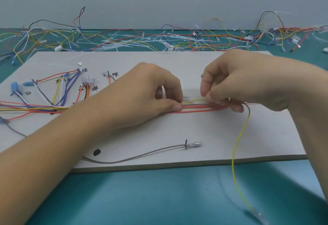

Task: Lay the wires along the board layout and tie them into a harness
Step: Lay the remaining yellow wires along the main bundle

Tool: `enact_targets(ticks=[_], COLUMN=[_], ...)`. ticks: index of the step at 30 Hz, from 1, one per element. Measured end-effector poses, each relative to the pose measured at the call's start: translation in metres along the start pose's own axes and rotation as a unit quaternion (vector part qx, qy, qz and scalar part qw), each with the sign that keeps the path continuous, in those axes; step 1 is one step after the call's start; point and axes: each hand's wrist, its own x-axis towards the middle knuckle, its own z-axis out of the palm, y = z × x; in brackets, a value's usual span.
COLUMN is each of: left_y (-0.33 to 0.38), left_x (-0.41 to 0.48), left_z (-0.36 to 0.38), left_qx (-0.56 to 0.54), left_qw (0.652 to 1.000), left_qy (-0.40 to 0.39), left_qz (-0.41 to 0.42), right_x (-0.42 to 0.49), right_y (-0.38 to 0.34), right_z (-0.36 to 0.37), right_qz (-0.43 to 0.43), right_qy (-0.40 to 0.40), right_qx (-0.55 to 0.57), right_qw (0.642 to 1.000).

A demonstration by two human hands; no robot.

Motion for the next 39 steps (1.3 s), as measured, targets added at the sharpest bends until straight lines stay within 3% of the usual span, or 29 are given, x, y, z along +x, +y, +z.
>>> enact_targets(ticks=[6,14,18,34,39], left_y=[0.001,0.002,0.006,0.015,0.015], left_x=[0.001,0.002,0.002,0.005,0.008], left_z=[-0.003,0.000,0.001,-0.001,-0.009], left_qx=[0.002,-0.020,0.000,0.051,0.044], left_qw=[1.000,0.999,1.000,0.999,0.998], left_qy=[-0.015,-0.019,-0.025,-0.013,-0.038], left_qz=[0.000,-0.024,-0.015,0.012,0.007], right_x=[-0.004,-0.014,-0.015,-0.020,-0.021], right_y=[0.007,0.026,0.028,0.024,0.020], right_z=[-0.018,-0.022,-0.022,-0.023,-0.021], right_qz=[-0.022,-0.031,-0.012,0.063,0.039], right_qy=[-0.031,0.003,0.047,0.026,0.022], right_qx=[-0.044,-0.012,-0.011,-0.040,-0.090], right_qw=[0.998,0.999,0.999,0.997,0.995])
